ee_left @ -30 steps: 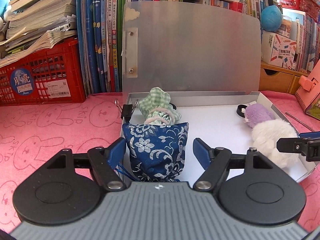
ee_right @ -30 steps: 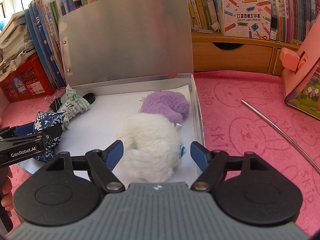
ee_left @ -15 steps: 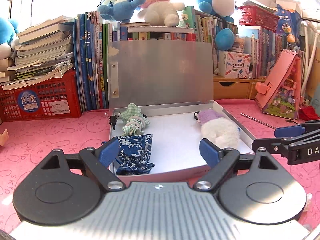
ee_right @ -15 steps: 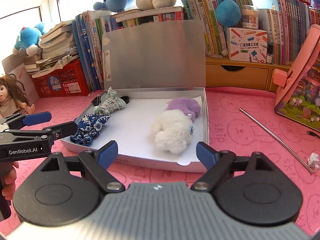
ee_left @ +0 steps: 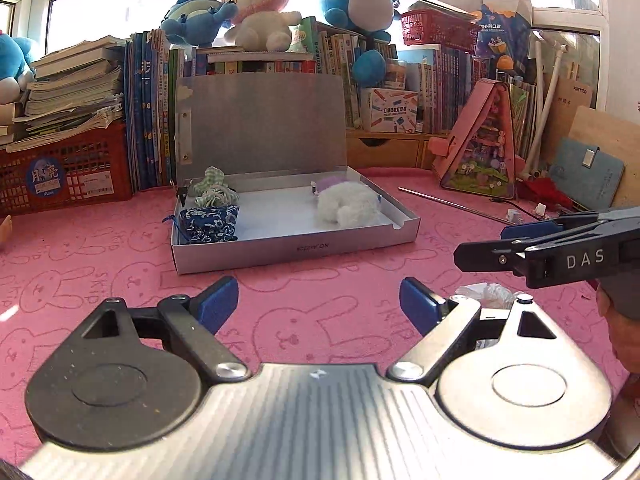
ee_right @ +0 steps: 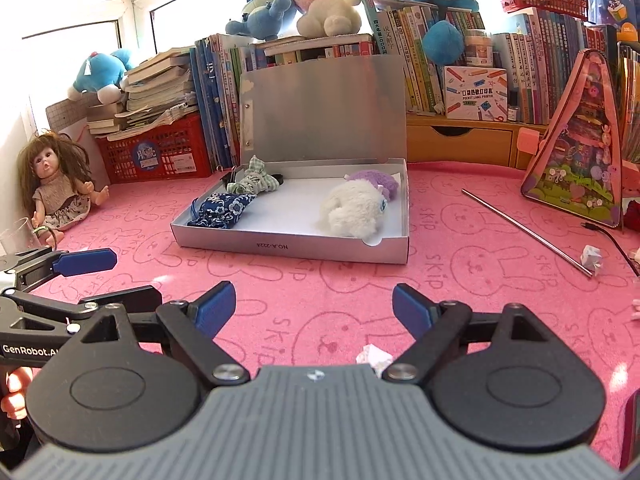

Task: Organize objects
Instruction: 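Grasp the red knitted item with the left tool while the right tool grasps crumpled white paper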

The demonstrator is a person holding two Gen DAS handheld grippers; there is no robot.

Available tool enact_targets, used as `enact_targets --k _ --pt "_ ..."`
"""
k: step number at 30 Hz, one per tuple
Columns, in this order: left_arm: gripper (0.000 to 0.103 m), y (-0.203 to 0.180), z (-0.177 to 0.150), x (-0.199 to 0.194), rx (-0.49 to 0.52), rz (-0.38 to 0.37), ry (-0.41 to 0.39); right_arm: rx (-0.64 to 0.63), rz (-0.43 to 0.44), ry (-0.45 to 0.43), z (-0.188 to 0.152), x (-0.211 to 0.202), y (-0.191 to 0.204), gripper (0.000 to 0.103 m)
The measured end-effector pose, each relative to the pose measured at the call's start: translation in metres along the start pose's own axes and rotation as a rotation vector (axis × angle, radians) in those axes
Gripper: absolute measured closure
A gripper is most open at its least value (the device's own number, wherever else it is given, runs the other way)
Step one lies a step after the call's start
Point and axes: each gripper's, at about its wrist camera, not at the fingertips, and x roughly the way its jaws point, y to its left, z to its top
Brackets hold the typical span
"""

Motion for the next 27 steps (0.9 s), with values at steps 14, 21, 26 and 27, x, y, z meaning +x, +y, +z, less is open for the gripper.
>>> enact_targets --k 14,21,26,27 --pt "0.012 -0.029 -0.051 -0.019 0.092 -0.072 0.075 -0.123 -0.037 -0.018 -0.052 -0.035 0.023 0.014" --pt "0.012 -0.034 -0.058 -0.009 0.116 -0.089 0.104 -0.134 -0.007 0.012 -0.059 -0.032 0.028 0.031" --pt "0.012 -0.033 -0.06 -0.003 0.115 -0.082 0.118 -0.155 0.009 0.027 -0.064 -0.03 0.032 0.033" --pt "0.012 -0.032 -0.06 -0.002 0.115 -0.081 0.119 -0.162 0.007 0.028 -0.065 -0.03 0.032 0.033"
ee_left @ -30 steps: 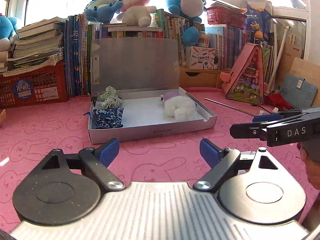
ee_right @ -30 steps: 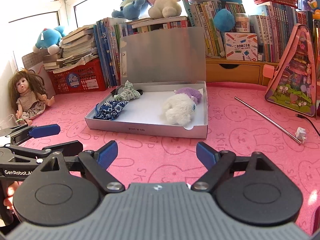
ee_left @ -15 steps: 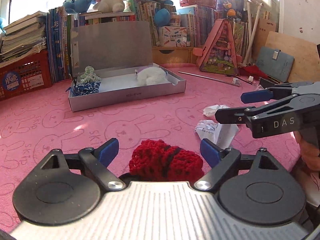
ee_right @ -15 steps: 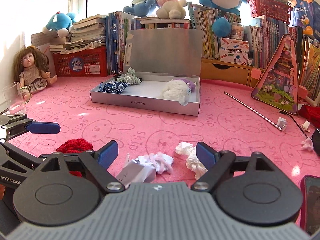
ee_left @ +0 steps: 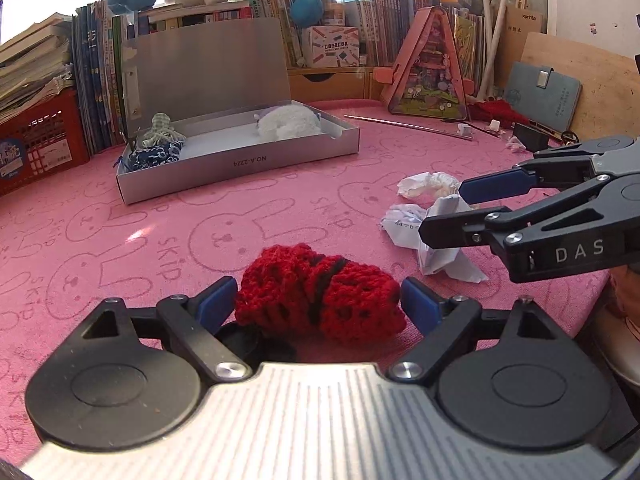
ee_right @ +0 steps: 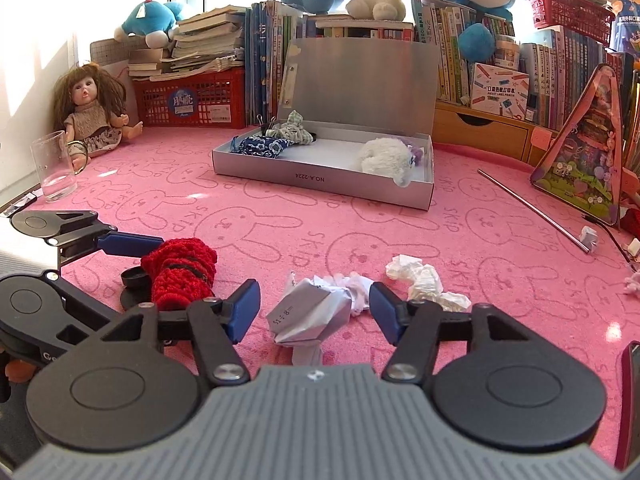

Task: Organize objects
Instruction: 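Grasp the red knitted item with the left tool while the right tool grasps crumpled white paper, then carry the red knitted item with the left tool while the right tool carries the paper to the box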

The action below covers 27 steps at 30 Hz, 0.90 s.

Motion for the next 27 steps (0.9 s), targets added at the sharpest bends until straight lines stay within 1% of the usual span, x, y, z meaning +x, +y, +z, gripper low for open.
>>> enact_targets --k 1,2,3,4,6,8,10,11,12,14,18,21,25,27 --pt "0.012 0.001 0.0 0.001 -0.002 0.002 0.0 -0.011 -0.006 0.001 -0.001 0.0 0.001 0.033" --pt "0.012 0.001 0.0 0.001 -0.004 0.004 0.0 -0.021 -0.014 0.003 -0.002 0.0 0.002 0.039" --pt "0.012 0.002 0.0 0.002 -0.008 0.005 0.0 -0.029 -0.025 0.005 -0.003 0.001 0.002 0.05" --pt "0.013 0.002 0.0 0.002 -0.013 0.003 0.0 -0.036 -0.04 0.008 -0.003 0.001 0.003 0.051" --pt "0.016 0.003 0.001 0.002 -0.014 -0.006 0.002 -0.035 -0.031 0.006 -0.003 -0.001 0.002 0.054" --pt "0.02 0.002 0.001 0.001 -0.008 -0.005 -0.002 -0.033 -0.045 -0.001 -0.003 -0.002 0.002 0.054" --pt "0.02 0.002 0.002 0.002 -0.006 -0.007 -0.002 -0.024 -0.046 0.005 -0.003 -0.001 0.0 0.053" --pt "0.02 0.002 0.002 0.002 -0.007 -0.008 -0.001 -0.018 -0.041 0.009 -0.002 -0.001 -0.001 0.05" --pt "0.02 0.002 0.002 0.002 -0.007 -0.008 -0.001 -0.017 -0.04 0.011 -0.002 -0.001 -0.002 0.044" --pt "0.02 0.002 0.003 0.002 -0.011 -0.011 0.001 -0.03 -0.032 0.018 -0.003 -0.002 -0.001 0.039" --pt "0.019 0.0 0.003 0.007 -0.011 -0.01 0.009 -0.079 -0.024 0.024 -0.007 -0.004 0.004 0.036" --pt "0.018 0.0 0.004 0.012 -0.006 -0.005 0.019 -0.124 -0.034 0.025 -0.009 -0.002 0.01 0.035" --pt "0.018 0.003 0.003 0.017 -0.029 -0.023 0.029 -0.098 -0.042 0.031 -0.007 0.003 0.005 0.035" --pt "0.022 0.003 0.004 0.017 -0.028 -0.025 0.02 -0.086 -0.05 0.036 -0.007 0.005 0.002 0.035"
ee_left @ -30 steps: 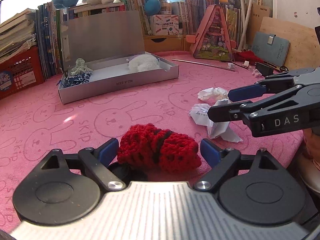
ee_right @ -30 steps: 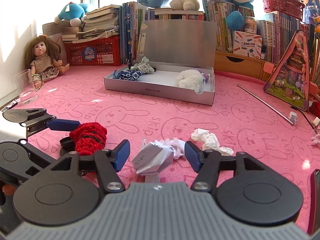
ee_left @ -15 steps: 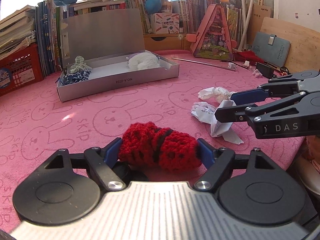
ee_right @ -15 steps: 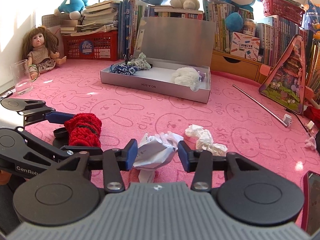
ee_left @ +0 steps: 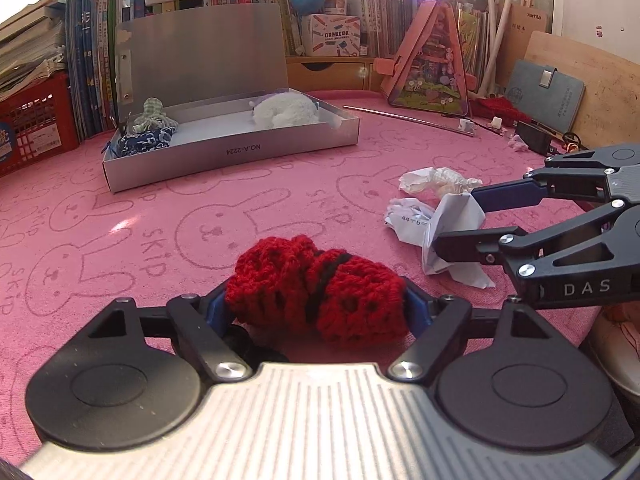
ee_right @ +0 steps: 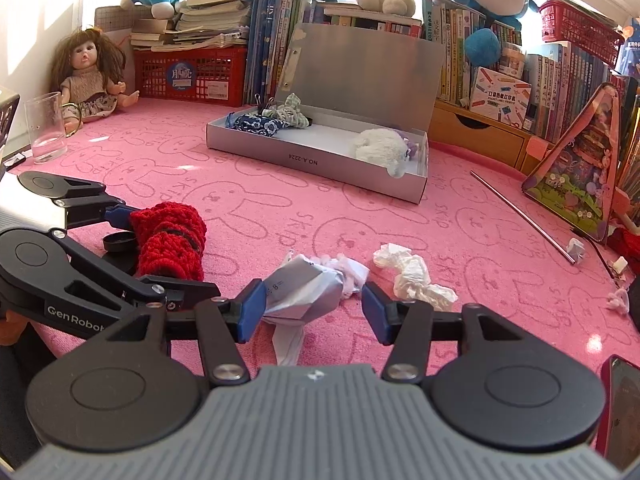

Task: Organize objects
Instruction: 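Carry the red knitted item with the left tool while the right tool carries the paper to the box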

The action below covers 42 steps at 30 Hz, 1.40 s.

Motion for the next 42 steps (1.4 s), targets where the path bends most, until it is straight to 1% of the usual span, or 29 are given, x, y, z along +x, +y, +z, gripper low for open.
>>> enact_targets --k 1,2,4,10,13,16,18,22,26,32,36,41,42 --pt "0.028 0.0 0.0 -0.001 -0.004 -0.001 -0.005 0.005 0.002 0.0 0.0 0.0 -0.001 0.035" --pt "0.031 0.0 0.002 -0.003 -0.012 0.008 -0.014 0.009 0.005 0.001 -0.001 0.0 -0.001 0.034" --pt "0.034 0.004 0.005 -0.005 -0.028 0.026 -0.025 -0.003 0.008 0.0 -0.002 -0.001 0.0 0.034" --pt "0.034 0.017 0.014 -0.013 -0.059 0.073 -0.052 -0.109 0.016 -0.007 -0.002 0.0 0.015 0.03" --pt "0.034 0.021 0.016 -0.017 -0.064 0.086 -0.061 -0.158 -0.015 -0.005 -0.003 0.005 0.022 0.03" --pt "0.034 0.023 0.016 -0.018 -0.06 0.097 -0.064 -0.169 -0.047 0.012 -0.003 0.011 0.025 0.032" --pt "0.034 0.024 0.015 -0.019 -0.062 0.099 -0.063 -0.156 -0.044 0.021 -0.004 0.013 0.023 0.036" --pt "0.034 0.025 0.016 -0.019 -0.067 0.104 -0.066 -0.143 -0.056 0.016 -0.004 0.011 0.02 0.039" --pt "0.034 0.028 0.019 -0.019 -0.078 0.111 -0.07 -0.114 -0.056 0.001 -0.001 0.007 0.015 0.04" --pt "0.034 0.036 0.027 -0.016 -0.096 0.127 -0.075 -0.027 -0.015 -0.01 0.011 0.005 0.001 0.041" --pt "0.034 0.041 0.038 -0.014 -0.098 0.139 -0.086 0.034 0.003 -0.018 0.022 0.006 -0.01 0.042" --pt "0.034 0.053 0.063 -0.005 -0.114 0.158 -0.098 0.097 0.002 -0.028 0.043 0.015 -0.027 0.042" --pt "0.034 0.056 0.068 -0.002 -0.121 0.163 -0.1 0.121 -0.001 -0.027 0.049 0.019 -0.032 0.044"
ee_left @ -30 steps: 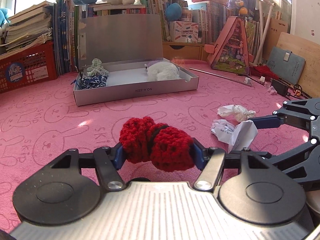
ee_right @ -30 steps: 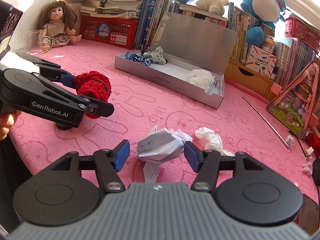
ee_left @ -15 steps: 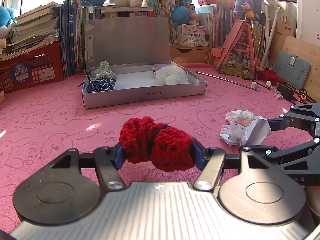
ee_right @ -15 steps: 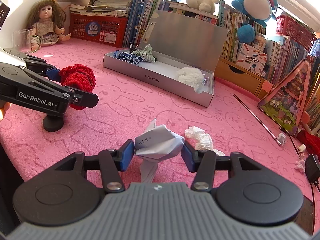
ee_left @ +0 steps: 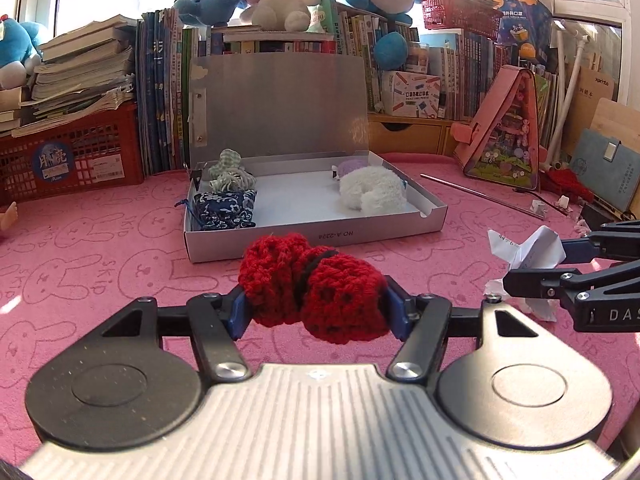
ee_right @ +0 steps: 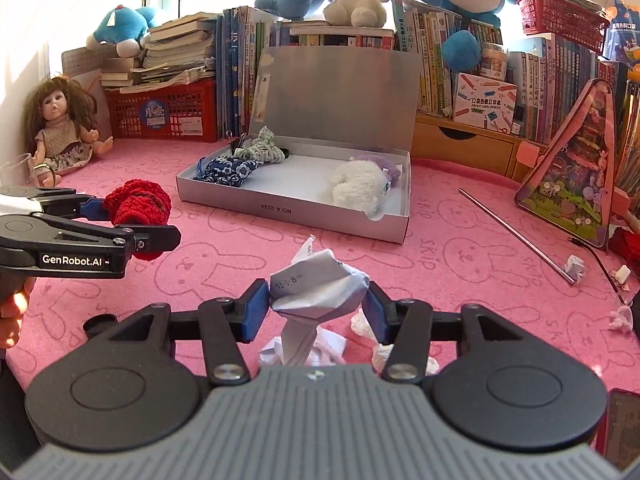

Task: Organize objects
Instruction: 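Carry the red knitted item with the left tool while the right tool carries the paper to the box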

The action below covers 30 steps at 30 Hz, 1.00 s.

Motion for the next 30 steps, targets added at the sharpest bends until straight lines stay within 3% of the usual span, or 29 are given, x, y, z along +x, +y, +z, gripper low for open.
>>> enact_targets --k 15,30 --pt "0.034 0.019 0.066 0.064 -0.043 0.065 -0.019 0.232 0.034 0.023 0.066 0.063 -0.045 0.046" --pt "0.034 0.037 0.082 0.139 -0.089 0.09 0.053 0.335 0.103 0.129 0.09 0.142 -0.063 0.048"
